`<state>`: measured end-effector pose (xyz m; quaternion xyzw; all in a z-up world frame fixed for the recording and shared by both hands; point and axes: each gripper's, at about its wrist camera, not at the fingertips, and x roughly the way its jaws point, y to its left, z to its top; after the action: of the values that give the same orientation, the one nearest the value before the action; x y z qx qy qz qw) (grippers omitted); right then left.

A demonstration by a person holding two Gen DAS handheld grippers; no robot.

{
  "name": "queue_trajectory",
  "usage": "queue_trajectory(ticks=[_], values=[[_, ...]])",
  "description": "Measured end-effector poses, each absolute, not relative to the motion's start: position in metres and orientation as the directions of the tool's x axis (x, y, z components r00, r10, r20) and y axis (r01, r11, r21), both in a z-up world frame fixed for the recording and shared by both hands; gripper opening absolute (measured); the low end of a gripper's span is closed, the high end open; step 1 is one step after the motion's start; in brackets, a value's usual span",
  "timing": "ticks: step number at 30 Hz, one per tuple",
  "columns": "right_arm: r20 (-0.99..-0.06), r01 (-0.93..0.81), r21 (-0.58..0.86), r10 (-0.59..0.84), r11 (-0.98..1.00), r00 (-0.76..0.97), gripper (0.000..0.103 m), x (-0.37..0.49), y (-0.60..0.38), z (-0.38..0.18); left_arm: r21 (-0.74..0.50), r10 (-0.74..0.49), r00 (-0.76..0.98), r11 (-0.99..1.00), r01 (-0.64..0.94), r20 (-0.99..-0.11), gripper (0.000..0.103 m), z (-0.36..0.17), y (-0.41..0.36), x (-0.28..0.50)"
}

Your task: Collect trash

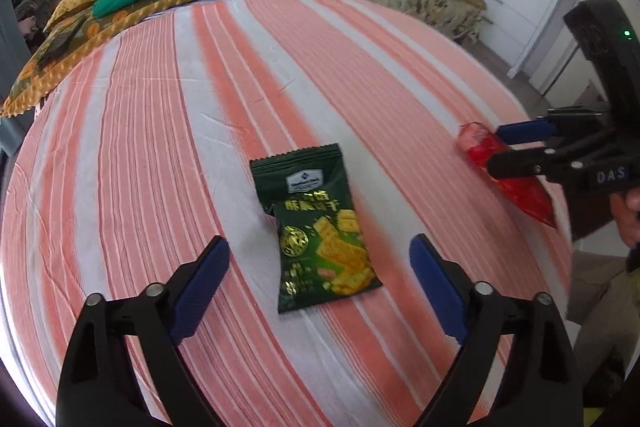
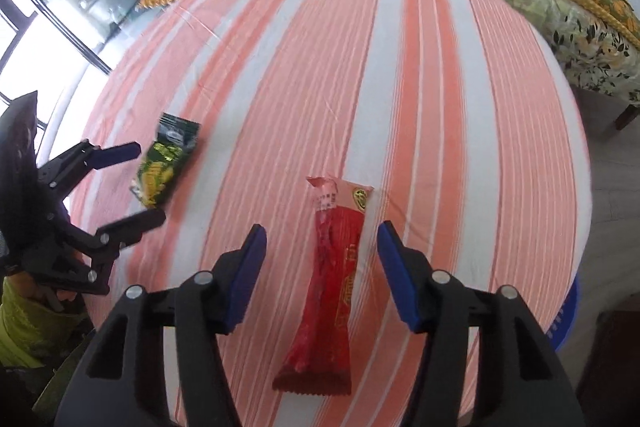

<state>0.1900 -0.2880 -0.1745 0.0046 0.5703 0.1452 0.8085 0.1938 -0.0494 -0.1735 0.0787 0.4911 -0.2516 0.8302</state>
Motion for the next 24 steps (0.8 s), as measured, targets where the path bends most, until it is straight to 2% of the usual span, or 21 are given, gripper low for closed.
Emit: queue_trajectory(ticks=[2,3,4,5,6,8,17,24], values=[[-0.926,-0.218,0.169,0.23,0.961,0.298,0.047,0.191,-0.288,-0.178,-0.057,-0.284,0.404,0.871,0.489,-0.869,0.084,-0.178,-0.055,0.196],[-0.928,-0.212,0.175,0.233,0.962,0.29,0.032,0.19,-0.289,-0.181,-0.036,-0.27,0.414,0.87,0.491,-0.87,0.083,-0.178,-0.056,0.195],[-0.93,-0.211,0.18,0.236,0.961,0.282,0.022,0.188,-0.289,-0.183,-0.012,-0.252,0.425,0.871,0.492,-0.87,0.08,-0.179,-0.058,0.195],[-0.928,-0.209,0.176,0.233,0.962,0.29,0.018,0.187,-0.289,-0.183,0.0,-0.247,0.437,0.87,0.493,-0.865,0.071,-0.178,-0.06,0.195],[-0.923,-0.211,0.177,0.236,0.961,0.304,0.016,0.183,-0.289,-0.181,-0.005,-0.258,0.441,0.867,0.498,-0.86,0.057,-0.176,-0.06,0.194],[-0.909,-0.203,0.191,0.251,0.96,0.333,0.015,0.179,-0.293,-0.176,0.002,-0.262,0.458,0.866,0.5,-0.849,0.038,-0.173,-0.06,0.193],[-0.821,-0.188,0.311,0.363,0.932,0.44,0.014,0.143,-0.312,-0.151,-0.115,-0.408,0.464,0.834,0.539,-0.786,0.034,-0.145,-0.069,0.172],[-0.754,-0.145,0.381,0.398,0.913,0.523,0.014,0.104,-0.352,-0.128,-0.159,-0.516,0.421,0.752,0.639,-0.746,0.034,-0.118,-0.119,0.139]])
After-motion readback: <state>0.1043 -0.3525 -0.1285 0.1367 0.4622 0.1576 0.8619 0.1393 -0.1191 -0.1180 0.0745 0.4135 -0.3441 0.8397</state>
